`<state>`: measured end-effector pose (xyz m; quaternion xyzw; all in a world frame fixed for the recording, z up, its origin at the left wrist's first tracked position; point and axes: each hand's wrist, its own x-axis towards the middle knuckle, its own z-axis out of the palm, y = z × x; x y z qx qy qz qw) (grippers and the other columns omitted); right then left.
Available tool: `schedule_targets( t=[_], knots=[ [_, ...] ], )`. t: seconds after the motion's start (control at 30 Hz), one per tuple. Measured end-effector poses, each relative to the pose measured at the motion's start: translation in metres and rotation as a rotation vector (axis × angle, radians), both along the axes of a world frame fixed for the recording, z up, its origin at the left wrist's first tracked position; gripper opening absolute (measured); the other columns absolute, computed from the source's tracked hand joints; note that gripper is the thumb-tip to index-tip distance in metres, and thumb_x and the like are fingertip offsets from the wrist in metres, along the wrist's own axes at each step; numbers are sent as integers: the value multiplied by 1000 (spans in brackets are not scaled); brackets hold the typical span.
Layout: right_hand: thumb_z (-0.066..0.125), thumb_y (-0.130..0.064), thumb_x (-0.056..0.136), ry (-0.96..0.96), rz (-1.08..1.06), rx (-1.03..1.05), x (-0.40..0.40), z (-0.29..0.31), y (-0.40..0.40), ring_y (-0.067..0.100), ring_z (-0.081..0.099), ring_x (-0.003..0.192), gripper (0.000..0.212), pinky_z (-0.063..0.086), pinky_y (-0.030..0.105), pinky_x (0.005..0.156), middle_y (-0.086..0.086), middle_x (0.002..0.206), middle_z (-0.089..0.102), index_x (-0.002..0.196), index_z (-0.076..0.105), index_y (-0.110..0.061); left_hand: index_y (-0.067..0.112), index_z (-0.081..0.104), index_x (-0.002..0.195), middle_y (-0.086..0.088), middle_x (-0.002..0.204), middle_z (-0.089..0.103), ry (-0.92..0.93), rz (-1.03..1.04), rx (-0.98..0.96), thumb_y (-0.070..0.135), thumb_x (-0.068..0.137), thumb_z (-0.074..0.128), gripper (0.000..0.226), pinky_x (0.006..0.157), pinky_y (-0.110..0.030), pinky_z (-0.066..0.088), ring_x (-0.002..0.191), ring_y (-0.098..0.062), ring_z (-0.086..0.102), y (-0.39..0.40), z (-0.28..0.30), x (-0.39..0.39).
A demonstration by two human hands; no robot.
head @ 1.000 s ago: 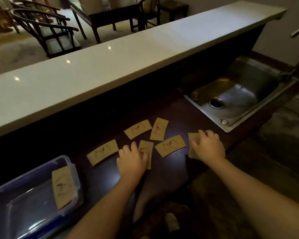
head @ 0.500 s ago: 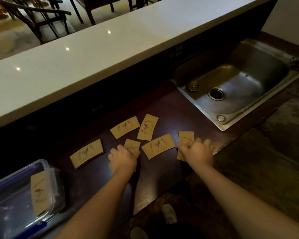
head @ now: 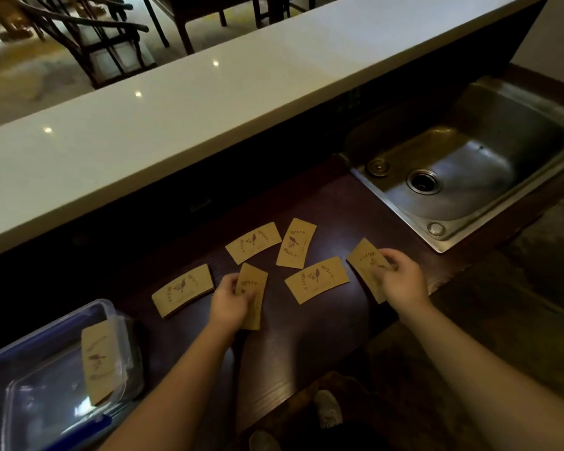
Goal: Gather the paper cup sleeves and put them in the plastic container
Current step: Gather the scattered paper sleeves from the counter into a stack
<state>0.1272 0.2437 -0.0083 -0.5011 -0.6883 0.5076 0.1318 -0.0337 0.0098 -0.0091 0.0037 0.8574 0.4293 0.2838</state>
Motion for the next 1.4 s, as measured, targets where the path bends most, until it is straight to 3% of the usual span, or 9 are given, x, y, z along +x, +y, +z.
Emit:
schedule_targets(
  t=[0.07, 0.17, 0.37, 0.53, 0.77, 0.93, 1.03, 1.2, 1.4],
  knots=[
    [60, -12, 88, 135, 19, -170, -2, 15, 0, 4, 68, 72, 24, 49, 22, 58, -8, 92, 73, 102, 69, -30, 23, 53, 114, -4, 111, 63, -180, 19, 137, 12, 93, 54, 24, 65, -32, 49, 87, -17, 62, -8, 10, -4],
    [62, -4, 81, 220, 225, -325, -18, 37, -8, 14, 73, 81, 31, 58, 37, 69, 0, 93, 76, 100, 73, -25, 23, 54, 121, -11, 112, 66, -458, -21, 311, 14, 96, 48, 27, 79, -44, 55, 97, -30, 67, -18, 24, -9],
    [66, -1, 73, -6, 1002, -450, -67, 83, -55, 14, 70, 85, 53, 53, 27, 70, -2, 88, 73, 119, 56, -22, 17, 62, 118, -15, 111, 71, -737, -96, 585, 11, 94, 47, 29, 75, -43, 58, 100, -30, 68, -35, 46, -12],
    [77, -17, 73, -133, 1209, 26, -100, 86, -96, 11, 57, 88, 66, 49, 23, 66, -4, 110, 53, 130, 45, -28, 18, 61, 120, -14, 113, 68, -796, -198, 594, 11, 97, 42, 31, 90, -41, 51, 101, -26, 65, -53, 62, -8],
    [77, -49, 66, -30, 1121, 363, -118, 54, -115, 8, 48, 96, 85, 39, 19, 75, -8, 119, 43, 139, 33, -41, 14, 44, 134, -17, 119, 61, -779, -217, 656, 10, 98, 42, 37, 86, -47, 54, 99, -36, 65, -72, 63, -2],
    [66, -38, 83, 91, 712, 143, -118, 39, -103, 1, 52, 74, 39, 38, 18, 60, -14, 91, 57, 120, 62, -25, 18, 46, 131, -21, 122, 58, -749, -93, 716, 10, 98, 42, 35, 83, -50, 57, 99, -35, 67, -77, 55, -8],
    [61, -24, 88, -75, 368, 189, -109, 31, -73, 13, 56, 81, 27, 42, 27, 64, 4, 107, 70, 111, 69, -14, 20, 48, 127, -21, 121, 60, -702, -28, 712, 10, 98, 42, 32, 80, -50, 58, 101, -36, 68, -76, 51, -11],
    [66, -57, 76, -542, 326, 215, -78, 15, -58, 40, 50, 109, 62, 45, 41, 88, 24, 125, 48, 109, 63, -4, 22, 54, 116, -18, 105, 69, -586, 124, 714, 9, 98, 42, 25, 69, -47, 60, 94, -34, 70, -69, 41, -11],
    [76, -62, 62, -650, 325, 238, -65, -2, -79, 37, 31, 123, 100, 37, 44, 99, 18, 135, 34, 133, 36, -4, 19, 54, 116, -19, 103, 68, -518, 196, 691, 9, 97, 42, 25, 75, -50, 58, 88, -31, 71, -63, 36, -9]
  ],
)
